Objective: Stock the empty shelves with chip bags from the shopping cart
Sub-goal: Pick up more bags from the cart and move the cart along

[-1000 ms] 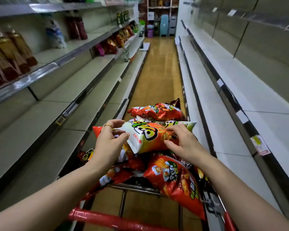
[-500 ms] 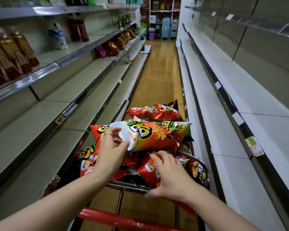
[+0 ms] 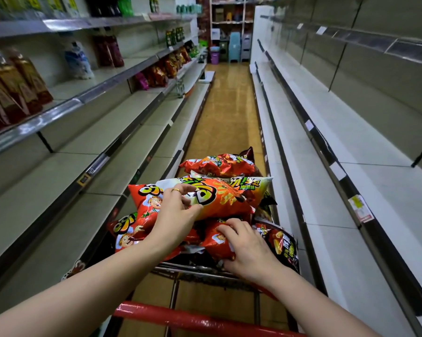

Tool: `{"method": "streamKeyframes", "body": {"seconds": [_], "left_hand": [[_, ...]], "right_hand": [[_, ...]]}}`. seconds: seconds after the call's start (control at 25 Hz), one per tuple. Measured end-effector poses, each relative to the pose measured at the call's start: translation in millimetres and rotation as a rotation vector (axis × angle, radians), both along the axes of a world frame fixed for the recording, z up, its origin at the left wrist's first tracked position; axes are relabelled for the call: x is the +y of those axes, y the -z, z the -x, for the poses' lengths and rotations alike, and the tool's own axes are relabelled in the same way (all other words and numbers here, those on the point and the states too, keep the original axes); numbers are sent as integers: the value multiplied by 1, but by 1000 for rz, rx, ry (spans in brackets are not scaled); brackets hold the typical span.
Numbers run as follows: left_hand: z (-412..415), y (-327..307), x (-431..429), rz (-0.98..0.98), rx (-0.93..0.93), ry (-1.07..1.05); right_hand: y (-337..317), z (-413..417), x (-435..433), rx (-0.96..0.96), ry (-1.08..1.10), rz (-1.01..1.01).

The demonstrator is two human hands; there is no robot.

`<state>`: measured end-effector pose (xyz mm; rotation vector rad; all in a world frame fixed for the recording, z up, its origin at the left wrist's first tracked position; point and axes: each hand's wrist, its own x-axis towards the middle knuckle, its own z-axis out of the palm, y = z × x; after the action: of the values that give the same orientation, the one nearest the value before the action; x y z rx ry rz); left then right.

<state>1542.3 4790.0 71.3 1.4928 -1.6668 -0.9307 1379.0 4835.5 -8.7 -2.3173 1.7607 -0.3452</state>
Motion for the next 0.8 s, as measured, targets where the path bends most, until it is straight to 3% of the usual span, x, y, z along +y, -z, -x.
{"method": "streamKeyframes", "body": {"seconds": [0.2,0.48,0.64,0.8], "left_hand": [[-3,-3,5,13,17,14],[-6,-8,12,36,11,60],[-5,-19,24,3,286,206],[5,-37,36,-151,459,358]], "right_hand": [[-9,14,1,-156,-24,2],[-64,44,9,-618,-98,-112],[-114,56,9,-1056,-83,-167],[-135,49,-7,-1427,-106,-82]]}}
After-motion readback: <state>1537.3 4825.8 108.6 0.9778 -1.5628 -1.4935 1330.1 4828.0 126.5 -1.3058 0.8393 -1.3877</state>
